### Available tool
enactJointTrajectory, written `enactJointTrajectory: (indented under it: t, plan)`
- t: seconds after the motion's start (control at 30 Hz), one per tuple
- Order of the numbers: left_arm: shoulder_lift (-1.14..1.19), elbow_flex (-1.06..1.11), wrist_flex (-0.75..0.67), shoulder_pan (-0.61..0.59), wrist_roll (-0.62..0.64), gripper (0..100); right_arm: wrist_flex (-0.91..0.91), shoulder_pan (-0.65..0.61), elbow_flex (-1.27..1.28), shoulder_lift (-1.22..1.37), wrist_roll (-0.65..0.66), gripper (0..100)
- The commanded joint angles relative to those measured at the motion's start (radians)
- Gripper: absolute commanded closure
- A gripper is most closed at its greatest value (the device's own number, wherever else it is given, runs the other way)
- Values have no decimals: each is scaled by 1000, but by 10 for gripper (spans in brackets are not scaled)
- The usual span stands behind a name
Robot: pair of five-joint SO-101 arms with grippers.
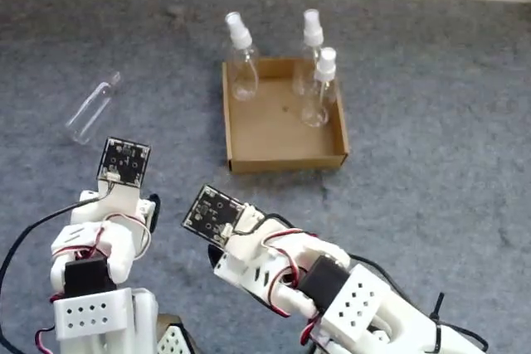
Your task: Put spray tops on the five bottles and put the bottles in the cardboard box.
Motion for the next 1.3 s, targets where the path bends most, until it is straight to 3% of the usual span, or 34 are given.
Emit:
enactJointTrajectory:
  t: [0.0, 0.57, 0.7, 0.77, 1.03, 1.27]
  plan:
    - [-4, -48, -21, -8, -2, 817, 4, -8, -48, -8, 11, 806]
    - [-4, -50, -21, -10, -3, 817, -81, -4, 22, 193, 11, 811]
    - [-4, -50, -21, -10, 0, 817, -81, 5, 25, 194, 11, 923]
    - [-4, -50, -21, -13, 0, 817, -81, 30, 21, 194, 11, 996]
    - [-4, -50, -21, -12, 0, 817, -42, 194, -36, 193, 26, 995]
    - [-4, -47, -21, -15, -2, 817, 240, 398, -321, 202, 155, 995]
